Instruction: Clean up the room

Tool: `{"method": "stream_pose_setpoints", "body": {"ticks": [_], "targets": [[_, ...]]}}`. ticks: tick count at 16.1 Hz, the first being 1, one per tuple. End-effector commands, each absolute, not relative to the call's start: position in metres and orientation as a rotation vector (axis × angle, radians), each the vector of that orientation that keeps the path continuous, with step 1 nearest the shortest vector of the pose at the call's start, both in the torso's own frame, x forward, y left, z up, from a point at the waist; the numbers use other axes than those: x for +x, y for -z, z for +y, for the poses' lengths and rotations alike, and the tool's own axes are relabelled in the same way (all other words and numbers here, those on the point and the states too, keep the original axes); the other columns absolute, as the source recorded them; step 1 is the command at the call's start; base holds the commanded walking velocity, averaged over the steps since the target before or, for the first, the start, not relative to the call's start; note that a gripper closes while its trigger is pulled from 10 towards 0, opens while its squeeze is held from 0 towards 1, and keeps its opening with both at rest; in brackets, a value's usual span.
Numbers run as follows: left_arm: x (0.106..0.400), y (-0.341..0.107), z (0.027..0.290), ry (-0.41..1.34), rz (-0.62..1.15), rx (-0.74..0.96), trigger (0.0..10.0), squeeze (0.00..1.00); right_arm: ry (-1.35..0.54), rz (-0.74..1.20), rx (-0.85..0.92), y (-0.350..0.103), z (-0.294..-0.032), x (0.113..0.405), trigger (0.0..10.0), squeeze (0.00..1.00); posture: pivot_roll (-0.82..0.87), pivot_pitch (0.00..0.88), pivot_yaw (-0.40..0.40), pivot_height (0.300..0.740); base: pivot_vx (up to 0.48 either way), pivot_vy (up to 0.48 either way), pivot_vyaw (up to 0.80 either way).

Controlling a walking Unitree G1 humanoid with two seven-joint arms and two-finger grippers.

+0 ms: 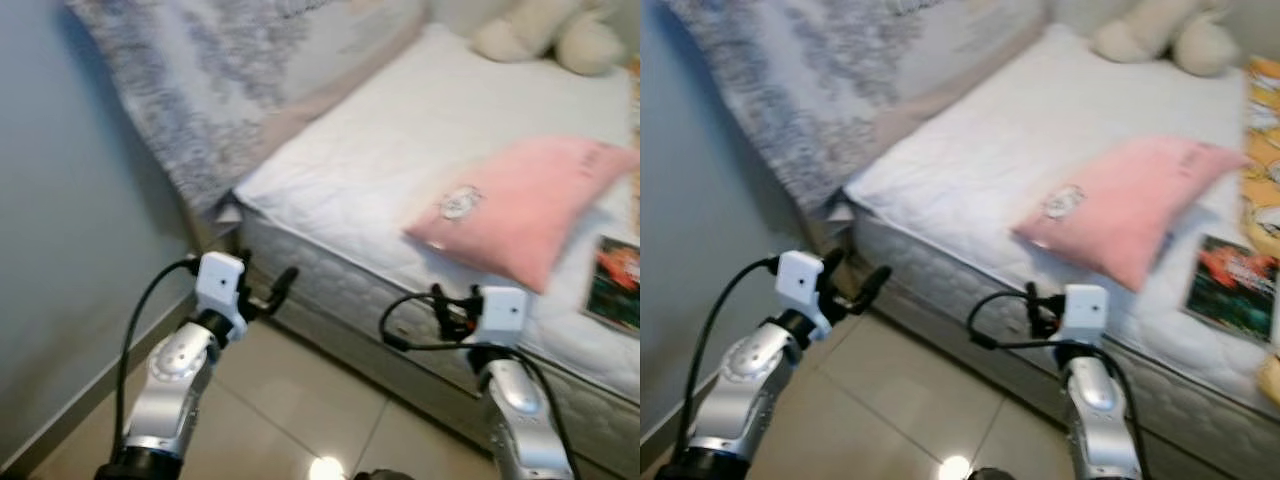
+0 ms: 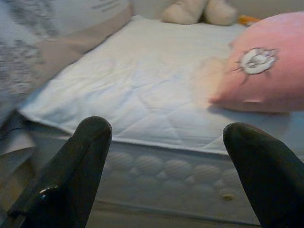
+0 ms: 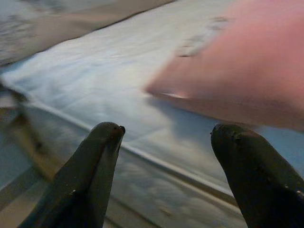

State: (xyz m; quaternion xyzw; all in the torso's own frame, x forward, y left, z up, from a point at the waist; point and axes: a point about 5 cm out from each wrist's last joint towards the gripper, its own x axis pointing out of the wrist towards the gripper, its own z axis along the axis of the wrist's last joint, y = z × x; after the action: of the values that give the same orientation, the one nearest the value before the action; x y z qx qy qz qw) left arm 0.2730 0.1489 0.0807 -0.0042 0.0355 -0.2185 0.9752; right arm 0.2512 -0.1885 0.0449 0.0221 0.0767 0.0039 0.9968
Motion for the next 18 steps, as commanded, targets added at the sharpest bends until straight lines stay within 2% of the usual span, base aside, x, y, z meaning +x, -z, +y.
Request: {"method": "stream_pose_setpoints", "body": {"ticks": [1,4,5,6,7,9,15,16,17,18], "targets": [[0.271,-0.078,0.157,0.421,0.088,-0.015,10.0,0.0,0.002,0.138,0.051,-0.047,-0.188,0.25,10.0,0.0,-0.04,0.0,0.02,0.74,0.0,0.0,-0.58],[0.269,-0.078,0.157,0.406,0.078,-0.022,10.0,0.0,0.1,0.08,0.045,-0.053,-0.198,0.249,10.0,0.0,-0.04,0.0,0.017,0.74,0.0,0.0,-0.58],[0.27,-0.081,0.159,0.374,0.05,-0.015,10.0,0.0,0.178,0.051,0.029,-0.059,-0.208,0.249,10.0,0.3,-0.04,0.0,0.017,0.74,0.0,0.0,-0.58],[0.271,-0.081,0.162,0.344,0.043,-0.032,10.0,0.0,0.199,0.027,0.005,-0.063,-0.212,0.248,10.0,1.0,-0.04,0.0,0.017,0.74,0.0,0.0,-0.58],[0.272,-0.089,0.168,0.298,-0.01,-0.044,10.0,1.0,0.22,-0.013,-0.021,-0.071,-0.217,0.248,10.0,1.0,-0.04,0.0,0.016,0.74,0.0,0.0,-0.59],[0.276,-0.099,0.167,0.302,-0.05,-0.046,10.0,1.0,0.239,-0.071,-0.055,-0.084,-0.219,0.251,10.0,1.0,-0.04,0.0,0.014,0.74,0.0,0.0,-0.59],[0.278,-0.099,0.158,0.367,-0.028,-0.065,10.0,0.99,0.271,-0.005,-0.024,-0.071,-0.223,0.249,10.0,1.0,-0.05,0.0,0.017,0.74,0.0,0.042,-0.61],[0.278,-0.098,0.156,0.38,-0.019,-0.055,10.0,0.0,0.257,0.004,-0.016,-0.07,-0.222,0.249,10.0,1.0,-0.05,0.0,0.018,0.74,0.0,0.48,-0.62],[0.278,-0.097,0.155,0.384,-0.016,-0.05,10.0,0.0,0.241,0.004,-0.025,-0.069,-0.22,0.249,10.0,0.91,-0.05,0.0,0.018,0.74,0.0,0.48,-0.64],[0.279,-0.097,0.154,0.392,-0.015,-0.05,10.0,0.0,0.198,0.011,-0.022,-0.068,-0.215,0.249,10.0,0.0,-0.05,0.0,0.019,0.74,0.0,0.48,-0.73]]}}
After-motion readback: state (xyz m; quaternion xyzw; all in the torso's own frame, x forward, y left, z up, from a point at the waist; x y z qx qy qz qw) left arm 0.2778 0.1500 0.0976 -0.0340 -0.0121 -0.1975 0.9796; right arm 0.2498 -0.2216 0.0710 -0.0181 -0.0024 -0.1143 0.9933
